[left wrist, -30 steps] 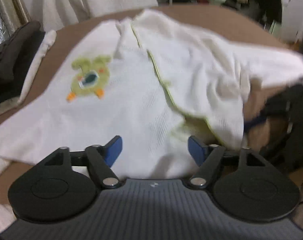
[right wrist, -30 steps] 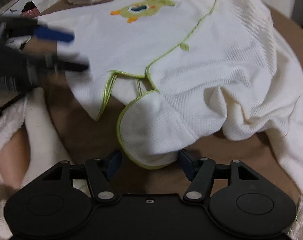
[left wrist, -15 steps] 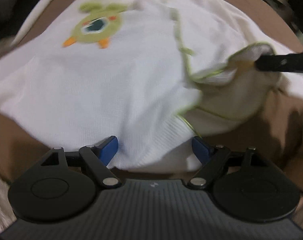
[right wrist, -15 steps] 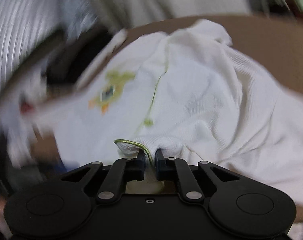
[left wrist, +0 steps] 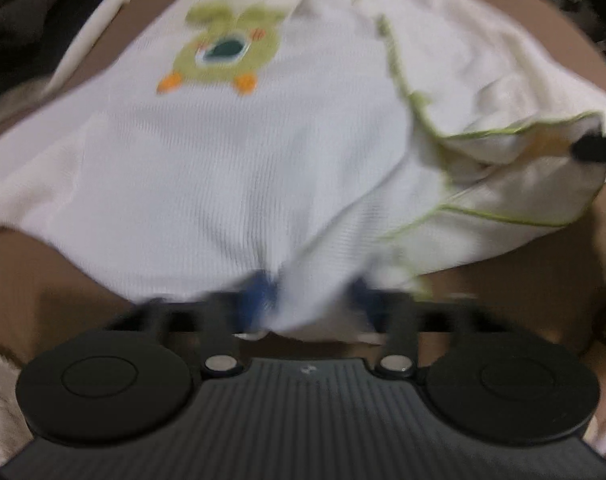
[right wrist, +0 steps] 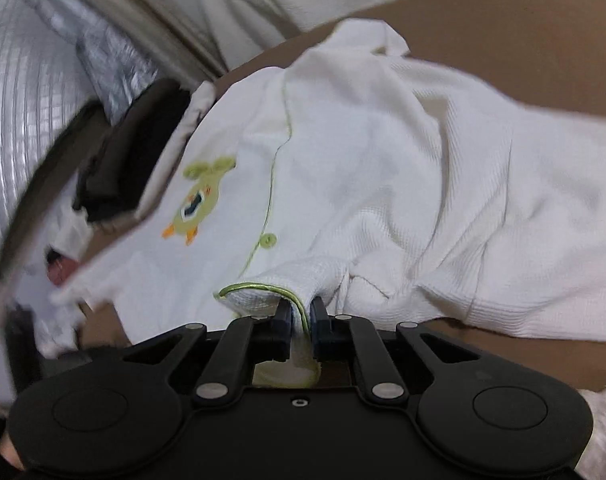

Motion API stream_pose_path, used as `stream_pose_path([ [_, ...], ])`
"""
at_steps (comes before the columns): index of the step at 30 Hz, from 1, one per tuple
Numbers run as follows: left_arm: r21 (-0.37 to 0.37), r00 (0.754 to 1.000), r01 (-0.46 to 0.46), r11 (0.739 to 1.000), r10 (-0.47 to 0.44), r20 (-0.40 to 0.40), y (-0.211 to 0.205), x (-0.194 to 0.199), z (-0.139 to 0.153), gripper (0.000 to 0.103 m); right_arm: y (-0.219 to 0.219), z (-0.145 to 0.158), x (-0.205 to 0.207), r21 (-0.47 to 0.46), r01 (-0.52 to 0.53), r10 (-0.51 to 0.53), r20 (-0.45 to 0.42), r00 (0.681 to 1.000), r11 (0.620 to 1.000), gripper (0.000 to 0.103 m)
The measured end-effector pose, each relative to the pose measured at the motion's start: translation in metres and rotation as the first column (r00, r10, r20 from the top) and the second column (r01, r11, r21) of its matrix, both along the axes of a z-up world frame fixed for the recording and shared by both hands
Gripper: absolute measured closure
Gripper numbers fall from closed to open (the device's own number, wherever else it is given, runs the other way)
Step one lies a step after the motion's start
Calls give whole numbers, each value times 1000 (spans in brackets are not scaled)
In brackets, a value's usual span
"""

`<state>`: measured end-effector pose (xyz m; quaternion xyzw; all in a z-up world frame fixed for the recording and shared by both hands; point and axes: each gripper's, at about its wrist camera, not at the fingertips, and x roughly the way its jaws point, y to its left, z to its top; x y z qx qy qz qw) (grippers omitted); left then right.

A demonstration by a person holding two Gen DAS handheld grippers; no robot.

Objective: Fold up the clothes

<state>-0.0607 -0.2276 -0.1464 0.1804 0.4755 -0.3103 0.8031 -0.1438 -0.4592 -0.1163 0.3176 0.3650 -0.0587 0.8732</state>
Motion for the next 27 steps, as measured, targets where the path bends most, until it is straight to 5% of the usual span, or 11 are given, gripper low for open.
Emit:
stream_pose_path([
  [5, -25, 998, -6, 1000, 8, 70, 20, -6, 40, 86, 39, 38, -33, 11, -319, 318, 43, 947, 948, 94],
  [9, -51, 996, -45, 998, 41, -76, 31, 2, 42, 78, 48, 28, -37, -112, -294, 280, -126, 952, 949, 94],
  [11, -56, 986, -65, 996, 55, -155, 33, 7, 38, 61, 47, 15, -32, -81, -292, 275, -174, 946, 953, 94],
  [14, -27, 981, -55, 998, 49, -186, 28, 3, 29, 47, 64, 9, -20, -198, -321, 269, -250, 930, 926, 94],
  [17, -24, 973, -28, 999, 22, -230, 21, -6, 20, 28, 71, 11, -17, -146, -362, 332, -195, 923, 921, 94],
  [20, 10, 980, -3, 1000, 5, -201, 7, -9, 6, 22, 71, 13, -15, -80, -373, 361, -134, 923, 924, 94],
  [21, 28, 984, -3, 1000, 8, -179, 2, -9, 1, 24, 70, 13, -15, -51, -376, 369, -111, 923, 925, 94],
  [22, 50, 989, -20, 999, 27, -146, 0, -8, -3, 47, 70, 16, -15, -35, -384, 380, -91, 921, 923, 94],
  [23, 58, 993, -28, 998, 35, -114, 1, -10, -3, 83, 71, 18, -16, -20, -393, 391, -71, 918, 919, 94],
  [25, 44, 997, -4, 999, 7, -72, 6, -15, 10, 85, 72, 23, -18, 10, -411, 411, -32, 911, 912, 94],
  [27, 27, 999, 16, 1000, -15, -43, 15, -20, 27, 85, 79, 31, -21, -63, -420, 417, -64, 907, 905, 94],
])
